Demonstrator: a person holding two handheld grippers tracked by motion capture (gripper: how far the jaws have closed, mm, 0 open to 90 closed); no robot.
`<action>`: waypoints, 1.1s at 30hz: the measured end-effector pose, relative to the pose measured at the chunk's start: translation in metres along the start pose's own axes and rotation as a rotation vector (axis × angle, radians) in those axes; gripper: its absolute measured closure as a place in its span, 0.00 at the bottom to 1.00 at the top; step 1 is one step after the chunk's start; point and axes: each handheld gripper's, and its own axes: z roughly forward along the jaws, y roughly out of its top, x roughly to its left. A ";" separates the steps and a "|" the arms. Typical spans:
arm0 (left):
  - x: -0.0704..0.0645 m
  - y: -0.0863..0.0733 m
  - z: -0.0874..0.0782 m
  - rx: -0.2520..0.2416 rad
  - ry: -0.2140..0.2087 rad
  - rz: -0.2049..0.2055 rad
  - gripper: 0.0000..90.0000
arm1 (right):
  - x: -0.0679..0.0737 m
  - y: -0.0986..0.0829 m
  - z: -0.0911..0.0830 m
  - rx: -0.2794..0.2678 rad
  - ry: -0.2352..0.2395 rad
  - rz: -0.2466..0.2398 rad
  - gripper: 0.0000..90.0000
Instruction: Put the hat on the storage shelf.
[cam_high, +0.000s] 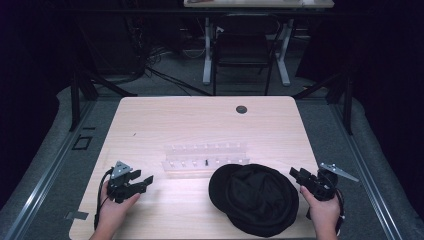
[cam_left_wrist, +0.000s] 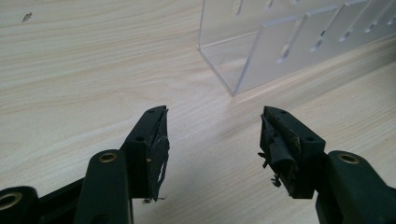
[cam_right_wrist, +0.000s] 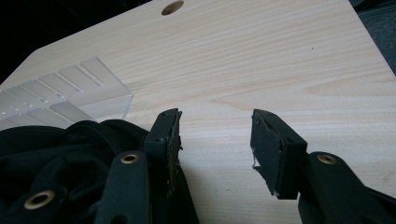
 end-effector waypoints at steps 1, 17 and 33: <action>0.000 0.000 0.000 0.000 0.000 0.000 0.47 | 0.000 0.000 -0.001 0.006 0.009 -0.007 0.58; -0.007 0.001 -0.002 -0.011 -0.006 0.043 0.48 | 0.031 0.022 -0.024 0.095 0.039 -0.022 0.71; -0.013 0.001 -0.001 -0.011 -0.017 0.055 0.48 | 0.033 0.022 -0.040 0.334 0.046 0.065 0.78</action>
